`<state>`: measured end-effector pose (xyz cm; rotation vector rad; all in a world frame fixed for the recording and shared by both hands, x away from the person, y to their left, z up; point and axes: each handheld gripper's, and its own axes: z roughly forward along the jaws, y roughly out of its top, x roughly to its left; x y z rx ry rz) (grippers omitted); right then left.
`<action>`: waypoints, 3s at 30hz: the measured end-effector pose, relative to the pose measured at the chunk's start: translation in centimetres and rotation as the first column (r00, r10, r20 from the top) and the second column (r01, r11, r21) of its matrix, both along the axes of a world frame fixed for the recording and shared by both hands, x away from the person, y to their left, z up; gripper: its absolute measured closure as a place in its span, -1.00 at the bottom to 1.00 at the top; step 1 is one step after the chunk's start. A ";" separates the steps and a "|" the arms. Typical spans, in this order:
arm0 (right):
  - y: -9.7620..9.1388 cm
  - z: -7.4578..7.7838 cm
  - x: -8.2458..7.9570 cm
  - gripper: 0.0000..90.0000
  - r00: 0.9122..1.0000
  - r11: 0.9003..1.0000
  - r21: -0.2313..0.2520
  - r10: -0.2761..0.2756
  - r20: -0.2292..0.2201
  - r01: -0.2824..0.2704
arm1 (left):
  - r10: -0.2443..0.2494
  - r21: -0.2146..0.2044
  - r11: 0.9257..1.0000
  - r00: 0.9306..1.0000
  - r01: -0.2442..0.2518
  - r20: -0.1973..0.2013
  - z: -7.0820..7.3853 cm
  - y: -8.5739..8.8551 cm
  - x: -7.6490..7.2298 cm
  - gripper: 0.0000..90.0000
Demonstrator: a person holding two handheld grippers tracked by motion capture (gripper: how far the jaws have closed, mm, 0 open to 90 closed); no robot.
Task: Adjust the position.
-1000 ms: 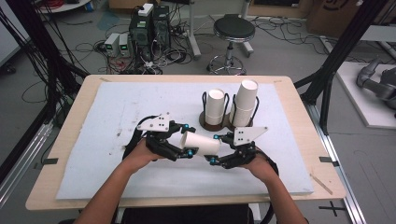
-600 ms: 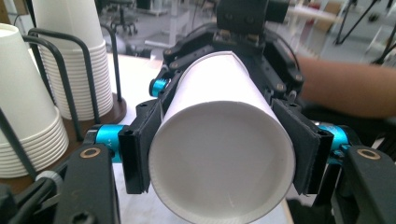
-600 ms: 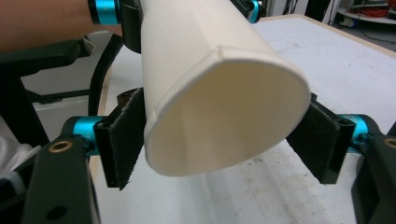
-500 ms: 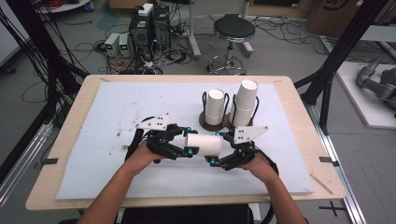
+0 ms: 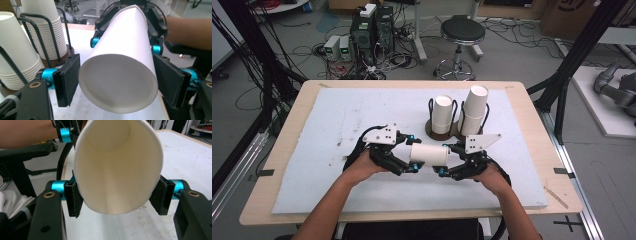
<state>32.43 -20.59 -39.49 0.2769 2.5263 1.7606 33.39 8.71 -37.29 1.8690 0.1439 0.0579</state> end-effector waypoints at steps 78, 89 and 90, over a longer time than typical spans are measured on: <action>-0.2 0.6 0.2 -0.24 0.997 0.989 0.141 -0.044 -0.065 0.052 | -0.047 -0.096 0.995 0.994 0.038 -0.095 -3.0 -0.2 0.4 -0.20; -0.2 0.5 0.3 -0.08 0.996 0.997 0.065 -0.040 -0.076 0.045 | 0.054 -0.022 0.998 0.998 -0.054 0.015 -1.9 0.0 -0.1 -0.38; -0.2 0.5 0.4 -0.08 0.997 0.997 0.054 -0.044 -0.071 0.048 | 0.052 -0.011 0.999 0.998 -0.051 0.020 -1.8 0.0 -0.1 -0.38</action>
